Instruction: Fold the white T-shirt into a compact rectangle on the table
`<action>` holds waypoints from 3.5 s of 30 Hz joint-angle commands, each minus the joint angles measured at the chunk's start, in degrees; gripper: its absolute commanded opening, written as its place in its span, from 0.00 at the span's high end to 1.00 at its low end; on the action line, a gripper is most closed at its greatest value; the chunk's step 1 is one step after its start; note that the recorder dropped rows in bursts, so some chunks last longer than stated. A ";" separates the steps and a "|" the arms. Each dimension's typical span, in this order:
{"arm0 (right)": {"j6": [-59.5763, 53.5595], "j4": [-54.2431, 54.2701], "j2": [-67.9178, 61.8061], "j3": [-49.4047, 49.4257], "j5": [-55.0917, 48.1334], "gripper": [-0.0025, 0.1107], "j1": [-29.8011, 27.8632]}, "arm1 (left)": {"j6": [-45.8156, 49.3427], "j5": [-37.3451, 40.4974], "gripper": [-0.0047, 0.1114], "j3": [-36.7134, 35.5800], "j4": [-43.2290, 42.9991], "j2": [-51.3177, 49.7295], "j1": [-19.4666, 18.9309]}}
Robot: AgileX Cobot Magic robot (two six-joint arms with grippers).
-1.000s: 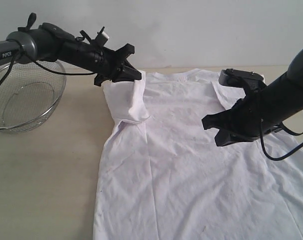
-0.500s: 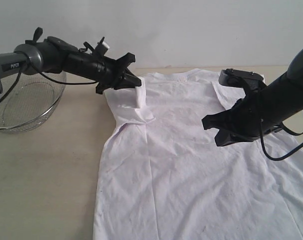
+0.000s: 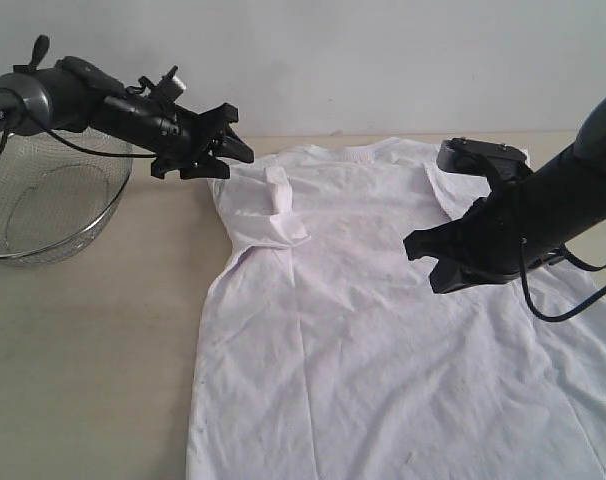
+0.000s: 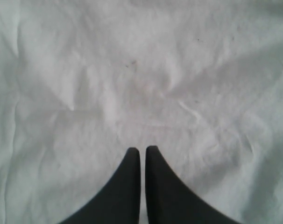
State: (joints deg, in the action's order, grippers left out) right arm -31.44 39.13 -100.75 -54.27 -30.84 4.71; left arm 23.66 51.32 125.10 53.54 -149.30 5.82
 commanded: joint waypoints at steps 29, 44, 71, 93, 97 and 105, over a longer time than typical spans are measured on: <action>-0.62 0.97 0.73 0.16 0.42 0.98 -0.21 | -6.31 2.85 0.88 0.28 -17.65 0.65 2.22; -0.86 0.97 0.73 0.16 0.76 0.98 -0.21 | -7.12 3.98 0.88 0.28 -15.12 0.65 2.36; -1.50 0.97 0.73 0.16 1.55 0.98 -0.21 | -8.52 14.46 0.88 0.28 -25.98 0.66 4.70; -1.66 0.97 0.73 0.16 1.34 0.98 -0.21 | -11.56 12.79 0.88 0.28 -36.44 1.45 4.45; -1.66 0.97 0.73 0.16 1.34 0.98 -0.21 | -11.95 11.81 0.88 0.28 -39.09 2.22 4.45; -1.66 0.97 0.73 0.16 1.34 0.98 -0.21 | -12.12 9.72 0.88 0.28 -36.11 3.96 4.45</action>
State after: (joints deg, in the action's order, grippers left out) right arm -32.59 39.92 -100.75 -54.27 -29.65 4.71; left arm 12.09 62.62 125.60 17.29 -146.32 10.67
